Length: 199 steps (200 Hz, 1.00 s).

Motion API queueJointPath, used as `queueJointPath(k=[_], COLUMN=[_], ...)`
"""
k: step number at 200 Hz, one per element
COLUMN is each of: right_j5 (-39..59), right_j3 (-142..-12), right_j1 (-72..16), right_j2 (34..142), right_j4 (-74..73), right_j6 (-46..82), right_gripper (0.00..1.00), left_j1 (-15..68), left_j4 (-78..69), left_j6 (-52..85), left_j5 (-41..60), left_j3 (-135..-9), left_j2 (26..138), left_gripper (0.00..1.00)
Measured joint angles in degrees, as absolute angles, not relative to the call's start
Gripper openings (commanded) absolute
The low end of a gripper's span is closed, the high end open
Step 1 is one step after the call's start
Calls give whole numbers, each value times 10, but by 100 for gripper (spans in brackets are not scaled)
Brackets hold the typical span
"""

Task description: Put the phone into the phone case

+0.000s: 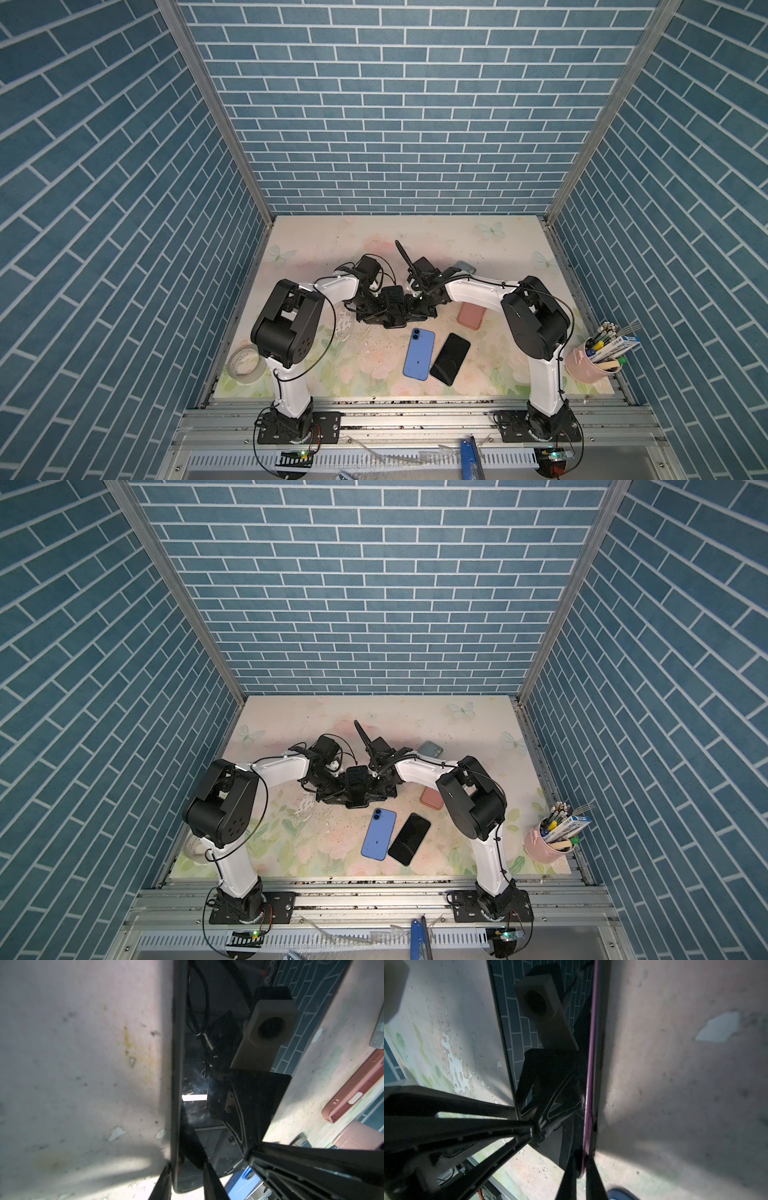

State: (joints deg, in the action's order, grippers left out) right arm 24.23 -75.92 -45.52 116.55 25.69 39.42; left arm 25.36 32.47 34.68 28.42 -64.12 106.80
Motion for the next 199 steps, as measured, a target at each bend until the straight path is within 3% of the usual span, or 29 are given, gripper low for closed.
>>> queueJointPath(k=[32, 61, 90, 199], right_j5=[247, 217, 187, 231], right_j3=[-697, -681, -682, -753], right_j1=[-461, -471, -463, -432], right_j2=[1122, 1093, 1074, 1115], right_j4=[194, 218, 243, 261], right_j6=[383, 356, 337, 326], right_gripper=[32, 29, 20, 20], left_j1=[256, 263, 265, 264], left_j4=[307, 299, 303, 323], left_j6=[348, 350, 350, 349], left_j5=[274, 252, 231, 220], left_j3=[-624, -611, -611, -653], left_j2=[1051, 1035, 1030, 1060], left_gripper=[28, 28, 28, 28])
